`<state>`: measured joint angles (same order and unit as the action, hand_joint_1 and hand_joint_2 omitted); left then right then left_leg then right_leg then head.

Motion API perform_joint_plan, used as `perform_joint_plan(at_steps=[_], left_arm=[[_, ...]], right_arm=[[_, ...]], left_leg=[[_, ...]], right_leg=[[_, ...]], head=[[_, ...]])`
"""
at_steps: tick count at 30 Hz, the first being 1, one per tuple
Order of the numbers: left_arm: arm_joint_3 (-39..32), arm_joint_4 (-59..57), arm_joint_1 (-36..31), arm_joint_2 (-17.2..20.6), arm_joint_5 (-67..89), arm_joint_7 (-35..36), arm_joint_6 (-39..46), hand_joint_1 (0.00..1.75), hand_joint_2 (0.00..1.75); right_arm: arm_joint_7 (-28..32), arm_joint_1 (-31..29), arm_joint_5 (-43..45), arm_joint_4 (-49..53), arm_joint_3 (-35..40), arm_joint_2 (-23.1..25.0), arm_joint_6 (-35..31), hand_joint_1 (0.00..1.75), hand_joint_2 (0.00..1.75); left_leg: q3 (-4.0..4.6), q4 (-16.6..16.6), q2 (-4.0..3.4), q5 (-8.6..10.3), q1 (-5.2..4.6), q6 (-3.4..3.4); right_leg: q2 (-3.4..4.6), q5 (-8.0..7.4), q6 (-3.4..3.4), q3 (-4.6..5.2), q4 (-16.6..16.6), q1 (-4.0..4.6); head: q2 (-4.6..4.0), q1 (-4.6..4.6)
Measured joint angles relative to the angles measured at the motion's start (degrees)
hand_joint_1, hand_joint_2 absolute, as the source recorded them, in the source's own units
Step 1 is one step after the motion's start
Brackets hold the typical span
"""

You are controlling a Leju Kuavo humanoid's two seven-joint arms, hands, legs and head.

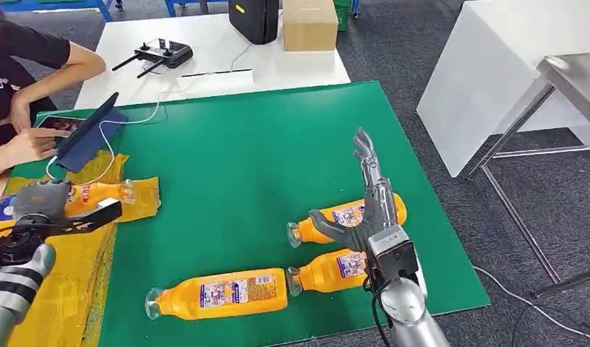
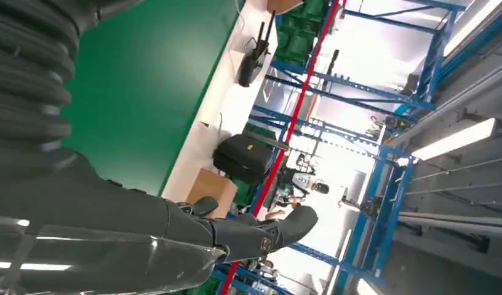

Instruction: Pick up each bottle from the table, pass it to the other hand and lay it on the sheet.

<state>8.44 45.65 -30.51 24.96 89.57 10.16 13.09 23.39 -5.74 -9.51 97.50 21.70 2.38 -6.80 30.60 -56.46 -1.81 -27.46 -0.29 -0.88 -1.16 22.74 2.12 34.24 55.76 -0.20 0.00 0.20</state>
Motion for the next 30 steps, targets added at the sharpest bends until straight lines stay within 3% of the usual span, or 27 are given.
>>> perform_joint_plan(at_steps=[5,6,7,30], left_arm=[[0.5,-7.3,-2.8,0.3,0.3,0.1,-2.1,1.75,1.75],[0.7,-8.3,-3.1,0.3,0.3,0.1,-2.5,0.21,1.75],[0.8,-9.1,-3.5,0.3,0.2,0.0,-2.8,0.00,1.75],[3.4,-18.2,-9.9,-1.7,-0.4,-3.1,-10.2,0.00,1.75]], right_arm=[[-0.3,0.0,-0.8,0.0,0.0,0.4,-0.5,0.00,1.75],[-0.4,0.0,-1.0,0.0,0.0,0.4,-0.6,0.00,1.75],[-0.5,0.0,-1.2,0.0,0.0,0.4,-0.7,0.00,1.75],[-2.5,-1.1,-1.1,-0.8,0.0,1.2,-0.5,0.00,1.75]], left_leg=[[0.02,0.0,-0.02,0.00,0.00,0.00],[0.02,0.0,-0.02,0.00,0.00,0.00],[0.01,0.0,0.00,0.00,-0.01,0.00],[-0.05,0.0,0.02,0.00,-0.01,0.01]], right_leg=[[0.00,0.00,0.00,0.00,0.0,-0.01],[0.01,0.00,0.00,0.00,0.0,-0.01],[0.00,0.00,0.00,0.00,0.0,-0.01],[-0.02,0.00,0.00,-0.06,0.0,-0.02]], head=[[0.00,0.04],[0.00,0.04],[0.00,0.02],[0.00,0.02]])
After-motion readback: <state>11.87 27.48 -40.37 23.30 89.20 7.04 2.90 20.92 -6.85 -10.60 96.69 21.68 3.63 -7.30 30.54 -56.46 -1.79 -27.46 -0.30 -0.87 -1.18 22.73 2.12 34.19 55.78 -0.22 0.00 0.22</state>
